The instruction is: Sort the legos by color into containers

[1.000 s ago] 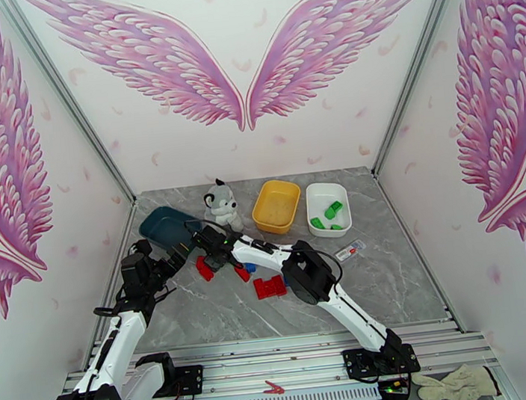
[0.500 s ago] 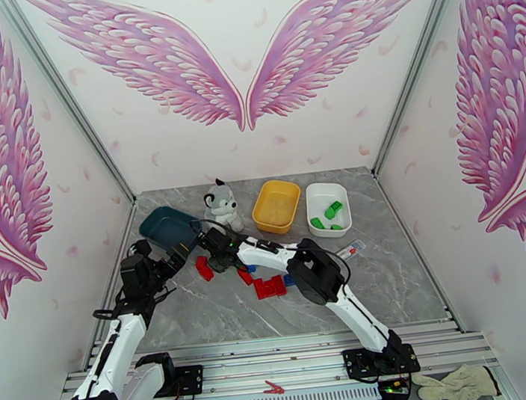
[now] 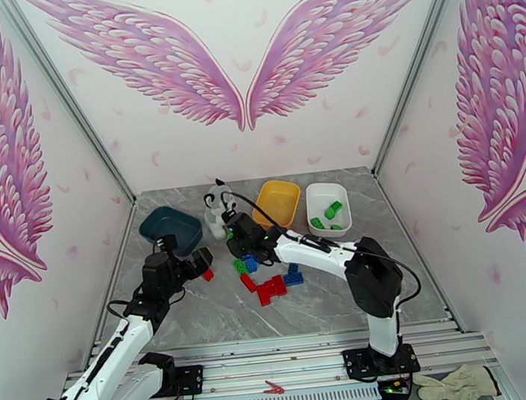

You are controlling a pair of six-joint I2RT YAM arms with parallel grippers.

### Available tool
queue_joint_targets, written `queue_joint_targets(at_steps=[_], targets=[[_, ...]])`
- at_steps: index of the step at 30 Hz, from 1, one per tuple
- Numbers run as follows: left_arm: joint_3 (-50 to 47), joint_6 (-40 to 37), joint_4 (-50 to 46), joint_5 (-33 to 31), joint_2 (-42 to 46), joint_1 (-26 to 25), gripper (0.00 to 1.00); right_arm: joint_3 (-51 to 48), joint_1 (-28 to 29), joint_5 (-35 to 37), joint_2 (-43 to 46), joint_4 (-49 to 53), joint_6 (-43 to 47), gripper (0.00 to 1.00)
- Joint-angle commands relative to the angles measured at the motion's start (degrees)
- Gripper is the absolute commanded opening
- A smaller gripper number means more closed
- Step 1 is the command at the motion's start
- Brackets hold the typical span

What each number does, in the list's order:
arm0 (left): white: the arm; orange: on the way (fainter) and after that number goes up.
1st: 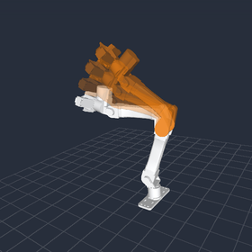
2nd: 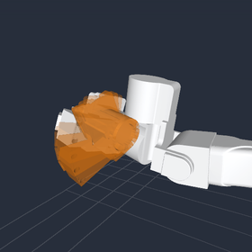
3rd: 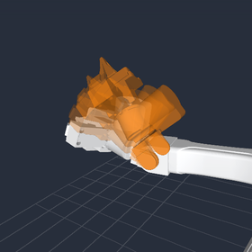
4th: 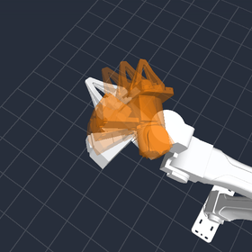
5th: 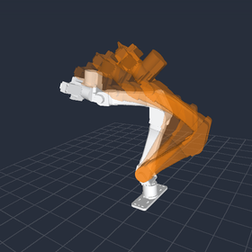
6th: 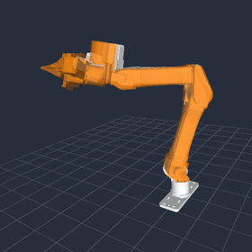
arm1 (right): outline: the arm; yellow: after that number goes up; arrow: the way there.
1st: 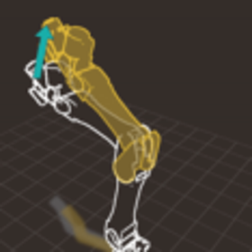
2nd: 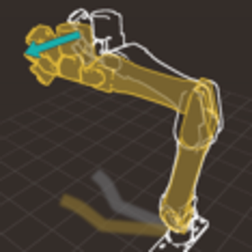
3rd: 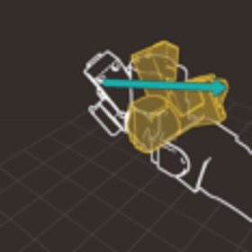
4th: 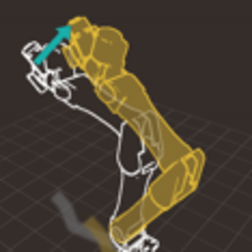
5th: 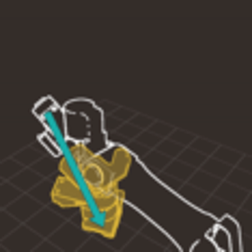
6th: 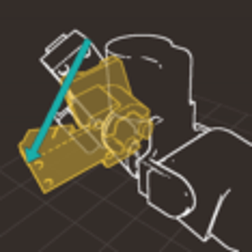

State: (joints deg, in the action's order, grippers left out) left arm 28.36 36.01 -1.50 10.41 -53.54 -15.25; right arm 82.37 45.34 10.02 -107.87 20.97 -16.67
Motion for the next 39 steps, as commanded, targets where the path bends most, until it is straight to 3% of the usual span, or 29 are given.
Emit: queue_joint_targets(at_steps=[1,9,15,25,30,34,39], targets=[[3.0,-2.8,0.2,-3.8,-2.1,-3.5,0.99,-6.8,-6.5,0.5,2.4,-0.4,-8.0,0.26],[10.4,-6.9,2.9,-8.2,-17.4,-18.6,0.99,-16.5,-16.7,-6.1,8.6,-8.3,-14.0,0.26],[23.1,-8.9,0.6,-10.7,-29.8,-28.1,0.99,-17.9,-23.7,-8.3,12.4,-8.2,-17.3,0.27],[42.6,-6.2,1.2,-9.8,-47.8,-32.7,0.99,-13.6,-33.5,-3.0,11.1,-2.4,-20.3,0.3],[43.1,-7.0,-1.9,-10.0,-46.3,-32.7,0.98,-9.3,-36.2,0.2,8.0,1.8,-18.7,0.35],[38.1,-7.5,-3.8,-11.8,-39.6,-32.1,0.98,-7.7,-37.0,1.7,8.0,3.6,-16.7,0.56],[28.7,-6.8,-4.6,-14.0,-29.4,-29.6,0.99,-11.0,-36.2,-0.3,13.3,2.1,-15.5,0.64]])
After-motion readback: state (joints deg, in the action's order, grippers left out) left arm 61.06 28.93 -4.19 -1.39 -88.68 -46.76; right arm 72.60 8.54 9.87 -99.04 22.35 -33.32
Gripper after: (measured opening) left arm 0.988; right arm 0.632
